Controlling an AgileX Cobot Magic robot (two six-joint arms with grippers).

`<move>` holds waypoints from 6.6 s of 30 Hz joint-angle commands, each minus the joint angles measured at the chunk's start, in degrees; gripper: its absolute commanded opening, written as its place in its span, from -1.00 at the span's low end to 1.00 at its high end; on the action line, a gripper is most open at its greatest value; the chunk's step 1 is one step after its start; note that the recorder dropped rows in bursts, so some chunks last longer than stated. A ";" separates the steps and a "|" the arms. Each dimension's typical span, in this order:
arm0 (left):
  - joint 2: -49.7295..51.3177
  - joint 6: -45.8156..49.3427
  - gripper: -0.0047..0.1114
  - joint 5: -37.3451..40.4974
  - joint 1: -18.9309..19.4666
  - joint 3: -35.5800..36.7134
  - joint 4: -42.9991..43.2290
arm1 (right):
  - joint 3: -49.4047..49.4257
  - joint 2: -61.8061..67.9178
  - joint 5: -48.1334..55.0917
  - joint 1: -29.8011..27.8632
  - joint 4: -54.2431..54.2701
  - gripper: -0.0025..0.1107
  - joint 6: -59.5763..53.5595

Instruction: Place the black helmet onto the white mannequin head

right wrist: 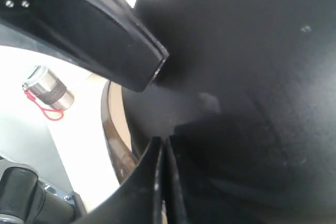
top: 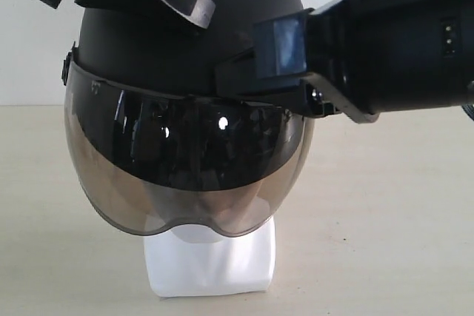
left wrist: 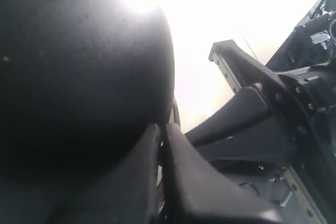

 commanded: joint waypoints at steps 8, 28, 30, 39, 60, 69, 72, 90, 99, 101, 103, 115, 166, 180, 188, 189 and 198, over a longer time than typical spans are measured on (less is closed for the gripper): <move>0.54 -0.49 -0.84 -0.12 -0.02 0.18 1.49 | 0.86 1.96 5.45 0.05 -8.49 -0.96 4.98; 0.54 -0.62 -0.84 -0.12 -0.02 0.18 1.49 | 0.86 -1.80 3.34 0.05 -8.86 -0.96 7.23; 0.44 -0.62 -0.84 -0.12 -0.02 0.18 1.49 | 0.86 -4.08 1.53 0.05 -9.09 -0.96 9.24; -3.80 -0.50 -0.84 -0.12 -0.02 0.18 1.58 | 0.47 -11.95 -2.71 -1.50 -22.96 -0.94 25.31; -19.19 -8.48 -0.84 -0.12 0.31 0.18 19.74 | -6.43 6.49 20.33 -26.19 -25.63 -0.85 27.51; -20.60 -10.48 -0.84 -0.12 0.31 2.29 26.26 | -6.43 16.52 17.06 -26.19 -20.10 -0.93 20.14; -20.60 -10.87 -0.84 -0.12 0.31 5.03 27.00 | -6.43 18.58 16.98 -26.19 -12.76 -0.93 13.82; -18.40 -12.30 -0.84 -1.57 0.31 18.16 33.72 | -6.43 22.45 18.07 -26.19 12.19 -0.93 -0.20; -14.79 -12.30 -0.84 -4.56 0.31 18.16 33.72 | -6.53 22.34 20.28 -26.19 14.19 -0.93 -1.22; -14.09 -12.21 -0.84 -5.02 0.31 18.16 33.72 | -6.53 22.11 20.27 -26.19 15.48 -0.93 -1.81; -13.39 -12.04 -0.84 -5.47 0.31 18.16 33.72 | -6.53 21.55 20.27 -26.19 16.23 -0.93 -2.15; -10.11 -11.82 -0.84 -7.24 0.31 18.16 33.61 | -6.53 19.63 20.37 -26.19 18.88 -0.93 -4.00; -18.07 -10.36 -0.84 -9.58 0.31 11.50 31.74 | -6.41 17.22 19.63 -26.19 -8.11 -0.93 17.15; -19.27 -13.40 -0.84 -6.78 0.31 11.50 32.55 | -6.52 7.80 28.45 -34.13 22.72 -0.93 4.16; -19.27 -13.50 -0.84 -6.91 0.31 11.50 31.89 | -6.52 7.80 29.05 -34.02 23.12 -0.93 4.28; -19.27 -13.51 -0.84 -7.07 0.31 11.50 31.91 | -6.52 7.91 28.74 -33.50 23.12 -0.93 4.28; -19.27 -13.51 -0.84 -7.06 0.31 11.50 30.78 | -6.52 9.84 23.09 -27.30 22.06 -0.93 4.01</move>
